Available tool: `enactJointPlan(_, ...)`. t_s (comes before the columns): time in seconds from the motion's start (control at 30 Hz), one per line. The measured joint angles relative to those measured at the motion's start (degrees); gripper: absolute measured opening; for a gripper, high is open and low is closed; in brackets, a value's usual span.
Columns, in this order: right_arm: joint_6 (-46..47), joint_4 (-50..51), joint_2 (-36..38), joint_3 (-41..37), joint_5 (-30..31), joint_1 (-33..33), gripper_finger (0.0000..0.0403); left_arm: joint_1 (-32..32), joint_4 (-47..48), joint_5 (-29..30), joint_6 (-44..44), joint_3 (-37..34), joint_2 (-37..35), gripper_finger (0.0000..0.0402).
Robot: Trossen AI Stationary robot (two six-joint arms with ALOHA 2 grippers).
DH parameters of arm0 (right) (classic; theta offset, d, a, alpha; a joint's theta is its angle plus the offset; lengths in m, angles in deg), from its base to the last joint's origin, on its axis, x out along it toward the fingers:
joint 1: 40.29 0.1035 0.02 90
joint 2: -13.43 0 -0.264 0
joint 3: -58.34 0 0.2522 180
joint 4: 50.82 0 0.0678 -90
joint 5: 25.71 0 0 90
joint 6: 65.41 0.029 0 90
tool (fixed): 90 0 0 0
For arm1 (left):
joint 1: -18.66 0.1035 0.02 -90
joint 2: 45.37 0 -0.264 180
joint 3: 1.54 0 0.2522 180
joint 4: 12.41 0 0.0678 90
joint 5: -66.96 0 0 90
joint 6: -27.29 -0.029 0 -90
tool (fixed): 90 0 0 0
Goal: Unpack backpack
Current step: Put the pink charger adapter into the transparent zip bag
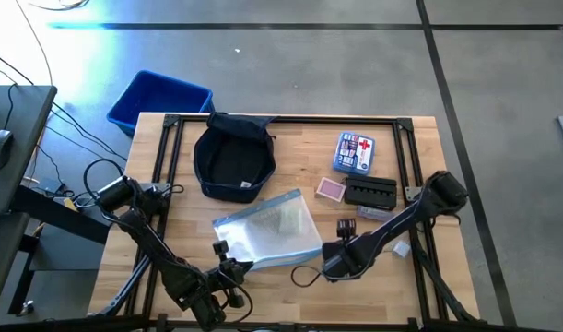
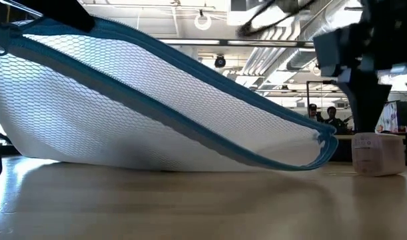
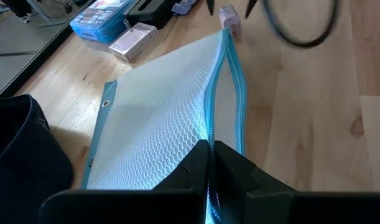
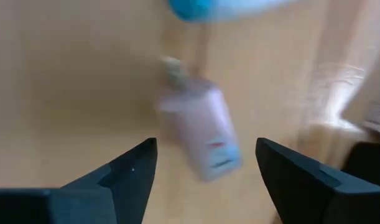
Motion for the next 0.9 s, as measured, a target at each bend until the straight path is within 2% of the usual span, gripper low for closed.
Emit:
enactJointPlan(0.2, -2.6, -6.5, 0.0, -1.5, -0.4, -1.0, 0.0193, 0.3, 0.0, -0.1, 0.0, 0.0, 0.0, 0.0000)
enactJointPlan(0.3, -3.4, -9.6, 0.0, -1.5, -1.9, -1.0, 0.0145, 0.4, 0.0, -0.6, 0.0, 0.0, 0.0, 0.0000)
enactJointPlan(0.4, 1.0, -9.9, 0.0, -1.0, -2.5, -0.9, 0.0090, 0.4, 0.0, -0.8, 0.0, 0.0, 0.0, 0.0000)
enactJointPlan(0.6, 10.1, -10.1, 0.0, 3.7, -1.8, 4.7, 0.0090, 0.4, 0.0, -0.8, 0.0, 0.0, 0.0, 0.0000)
enactJointPlan(0.7, 12.8, -13.3, -0.1, 6.8, 3.2, 9.0, 0.0090, 0.4, 0.0, -0.7, 0.0, 0.0, 0.0, 0.0000)
enactJointPlan(0.77, 12.6, -17.8, -1.2, 9.2, 9.4, 11.4, 0.0090, 0.4, -0.1, -0.4, 0.0, 0.0, 0.0, 0.0000)
enactJointPlan(0.9, 6.2, -22.8, -7.2, 15.7, 19.7, 13.6, 0.0090, 0.4, -1.2, 0.7, 0.0, 0.0, 0.0, 0.0000)
